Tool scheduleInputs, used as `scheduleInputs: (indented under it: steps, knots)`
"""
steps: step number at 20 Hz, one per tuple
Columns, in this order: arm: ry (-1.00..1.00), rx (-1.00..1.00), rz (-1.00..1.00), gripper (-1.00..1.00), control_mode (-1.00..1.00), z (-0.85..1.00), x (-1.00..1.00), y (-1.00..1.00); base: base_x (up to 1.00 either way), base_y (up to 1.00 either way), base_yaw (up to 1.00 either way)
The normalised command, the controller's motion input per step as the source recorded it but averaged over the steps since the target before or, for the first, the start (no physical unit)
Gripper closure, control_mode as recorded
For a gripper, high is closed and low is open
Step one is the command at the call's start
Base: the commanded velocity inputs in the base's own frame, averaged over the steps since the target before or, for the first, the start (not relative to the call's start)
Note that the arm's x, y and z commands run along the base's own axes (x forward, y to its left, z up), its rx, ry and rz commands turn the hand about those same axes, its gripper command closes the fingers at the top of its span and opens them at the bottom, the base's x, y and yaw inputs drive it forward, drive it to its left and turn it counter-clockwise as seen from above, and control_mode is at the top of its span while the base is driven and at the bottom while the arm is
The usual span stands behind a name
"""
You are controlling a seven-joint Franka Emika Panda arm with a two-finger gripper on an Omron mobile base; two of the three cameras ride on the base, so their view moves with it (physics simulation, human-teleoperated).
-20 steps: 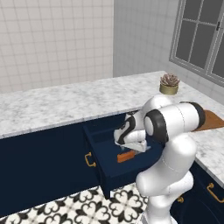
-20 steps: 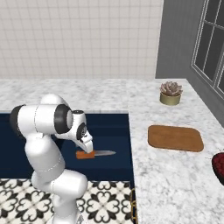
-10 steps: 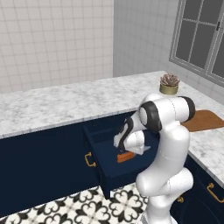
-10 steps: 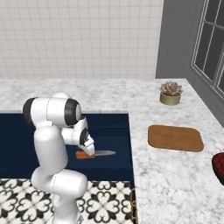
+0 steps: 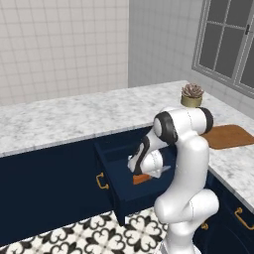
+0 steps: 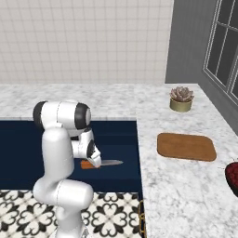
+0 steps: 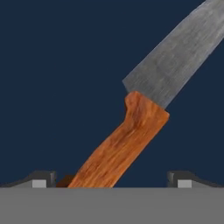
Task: Pick up the knife from the drawer and place it on the cutting board. Then place the meat from the plate to the cutting board.
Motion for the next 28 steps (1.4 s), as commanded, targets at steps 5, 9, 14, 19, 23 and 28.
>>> scheduleInputs:
  steps: [5, 9, 14, 19, 23, 28]
  knots:
    - [0.00, 0.00, 0.00, -1.00, -1.00, -0.08, 0.09, 0.07, 0.00, 0.00, 0.00]
    - [0.00, 0.00, 0.00, -1.00, -1.00, -0.44, 0.00, 0.01, 0.00, 0.00, 0.00]
    - [0.00, 0.00, 0.00, 1.00, -1.00, -0.35, 0.00, 0.01, 0.00, 0.00, 0.00]
    - [0.00, 0.00, 0.00, 1.00, -1.00, 0.02, 0.00, 0.00, 0.00, 0.00, 0.00]
    - [-0.11, 0.00, -0.03, 1.00, -1.00, 0.58, -0.14, 0.00, 0.00, 0.00, 0.00]
    - [-0.32, 0.00, -0.06, 1.00, -1.00, 1.00, -0.29, 0.01, 0.00, 0.00, 0.00]
